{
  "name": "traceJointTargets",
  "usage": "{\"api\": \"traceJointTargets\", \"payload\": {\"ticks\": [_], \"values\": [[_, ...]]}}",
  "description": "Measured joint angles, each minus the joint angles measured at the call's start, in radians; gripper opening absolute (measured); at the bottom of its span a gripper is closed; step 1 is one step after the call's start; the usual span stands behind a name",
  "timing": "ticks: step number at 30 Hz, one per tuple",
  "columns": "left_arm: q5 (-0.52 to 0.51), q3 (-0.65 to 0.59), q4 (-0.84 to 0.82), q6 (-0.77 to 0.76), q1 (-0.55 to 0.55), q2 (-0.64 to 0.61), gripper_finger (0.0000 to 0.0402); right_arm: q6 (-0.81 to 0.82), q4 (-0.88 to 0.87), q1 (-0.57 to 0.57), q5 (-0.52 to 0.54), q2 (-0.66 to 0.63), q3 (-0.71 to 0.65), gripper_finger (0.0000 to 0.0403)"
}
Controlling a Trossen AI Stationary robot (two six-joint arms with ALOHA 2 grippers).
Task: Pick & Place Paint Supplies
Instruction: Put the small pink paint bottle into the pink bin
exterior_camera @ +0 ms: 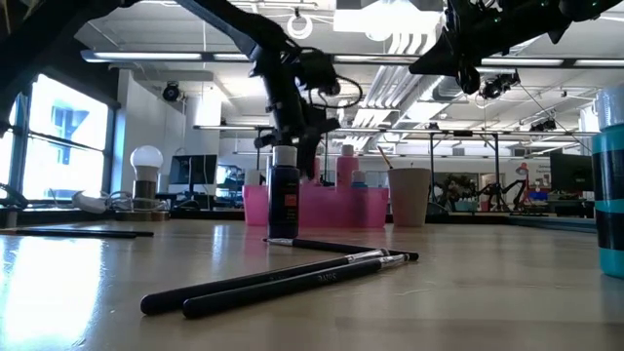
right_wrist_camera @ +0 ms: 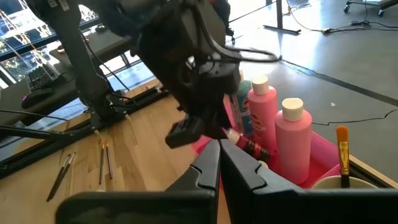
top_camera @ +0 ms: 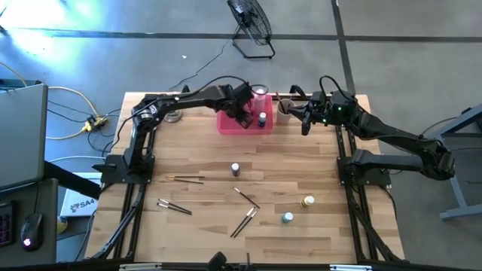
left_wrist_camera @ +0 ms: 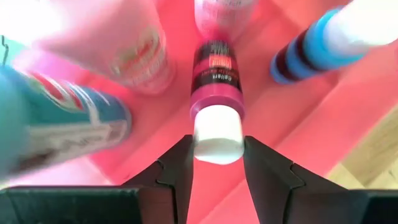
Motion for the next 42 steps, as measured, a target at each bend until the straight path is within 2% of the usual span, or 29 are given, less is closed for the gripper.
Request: {"api": "traceJointTargets", "payload": {"ticks": [9,22,33,42], "values": [[-0.028,0.127,-0.172,0.009,-0.009,0.000,0.0124,-0.025,-0.001,0.000,0.000,0.000,0.000,0.0004],[-0.014,0.137,-0.407,-0.047,-0.062,0.000,0.0125,-0.026,-0.002,0.000,0.000,0.000,0.000,0.0004],[-0.040,0.141,-0.494,-0.071,-0.078,0.000,0.0125,-0.025,-0.002,0.000,-0.018,0.000,0.000,0.0004],[-0.078,0.259,-0.628,-0.051,-0.067,-0.001,0.0125,0.003,-0.001,0.001,-0.057,0.000,0.000,0.0004]]}}
